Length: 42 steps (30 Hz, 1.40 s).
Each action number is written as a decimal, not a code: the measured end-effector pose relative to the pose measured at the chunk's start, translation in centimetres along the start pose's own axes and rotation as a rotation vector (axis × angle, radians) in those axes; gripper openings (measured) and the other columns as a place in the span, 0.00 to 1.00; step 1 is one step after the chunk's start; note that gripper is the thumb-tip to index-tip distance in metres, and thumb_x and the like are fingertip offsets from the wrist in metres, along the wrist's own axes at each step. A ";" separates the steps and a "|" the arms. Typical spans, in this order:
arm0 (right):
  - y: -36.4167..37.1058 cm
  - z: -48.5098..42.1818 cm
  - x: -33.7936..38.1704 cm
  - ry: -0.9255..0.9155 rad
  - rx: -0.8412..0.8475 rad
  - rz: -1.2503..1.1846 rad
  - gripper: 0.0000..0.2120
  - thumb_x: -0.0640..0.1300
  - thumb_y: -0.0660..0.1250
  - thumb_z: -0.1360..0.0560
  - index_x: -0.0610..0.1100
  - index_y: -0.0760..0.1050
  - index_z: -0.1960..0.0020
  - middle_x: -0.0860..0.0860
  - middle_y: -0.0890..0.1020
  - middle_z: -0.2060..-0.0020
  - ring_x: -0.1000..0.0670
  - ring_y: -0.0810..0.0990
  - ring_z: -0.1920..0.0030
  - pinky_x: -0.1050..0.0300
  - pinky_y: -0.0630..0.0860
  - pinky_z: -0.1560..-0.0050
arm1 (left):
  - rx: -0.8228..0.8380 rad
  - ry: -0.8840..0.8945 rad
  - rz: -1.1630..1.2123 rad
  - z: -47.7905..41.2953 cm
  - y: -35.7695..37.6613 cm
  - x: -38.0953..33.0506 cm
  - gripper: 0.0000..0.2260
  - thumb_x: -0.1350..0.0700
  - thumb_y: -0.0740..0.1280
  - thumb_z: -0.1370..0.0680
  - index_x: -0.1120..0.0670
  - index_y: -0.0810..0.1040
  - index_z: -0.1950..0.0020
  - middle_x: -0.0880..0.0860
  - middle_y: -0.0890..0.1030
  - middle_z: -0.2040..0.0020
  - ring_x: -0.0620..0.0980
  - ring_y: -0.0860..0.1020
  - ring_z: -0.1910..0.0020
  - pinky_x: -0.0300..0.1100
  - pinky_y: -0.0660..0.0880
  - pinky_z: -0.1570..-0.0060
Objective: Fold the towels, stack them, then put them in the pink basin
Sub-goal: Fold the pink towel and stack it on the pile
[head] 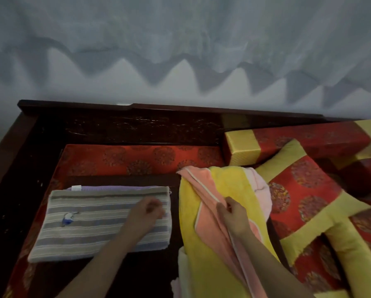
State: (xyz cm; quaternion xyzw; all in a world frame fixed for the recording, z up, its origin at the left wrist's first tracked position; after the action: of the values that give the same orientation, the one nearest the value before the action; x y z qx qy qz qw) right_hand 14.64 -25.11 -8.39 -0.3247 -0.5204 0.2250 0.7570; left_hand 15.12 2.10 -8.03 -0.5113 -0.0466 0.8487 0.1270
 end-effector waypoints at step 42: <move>-30.8 0.2 18.2 -0.127 -0.332 -0.683 0.10 0.42 0.67 0.26 0.46 0.75 0.66 0.49 0.79 0.68 0.51 0.79 0.67 0.60 0.69 0.65 | -0.106 0.391 0.489 10.8 -11.5 -29.3 0.11 0.64 0.69 0.27 0.60 0.80 0.45 0.50 0.84 0.59 0.42 0.81 0.60 0.32 0.79 0.59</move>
State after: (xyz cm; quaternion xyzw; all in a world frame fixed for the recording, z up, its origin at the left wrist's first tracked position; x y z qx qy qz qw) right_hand 21.04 -33.94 25.72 -0.2361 -0.6739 -0.1077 0.6918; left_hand 20.61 5.98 24.57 -0.6668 0.0591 0.7360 -0.1011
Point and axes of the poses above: each hand's wrist, its own z-axis away from the middle knuckle, its own y-axis out of the palm, x = y × z, the point moved 5 cm from there along -z, towards the middle knuckle
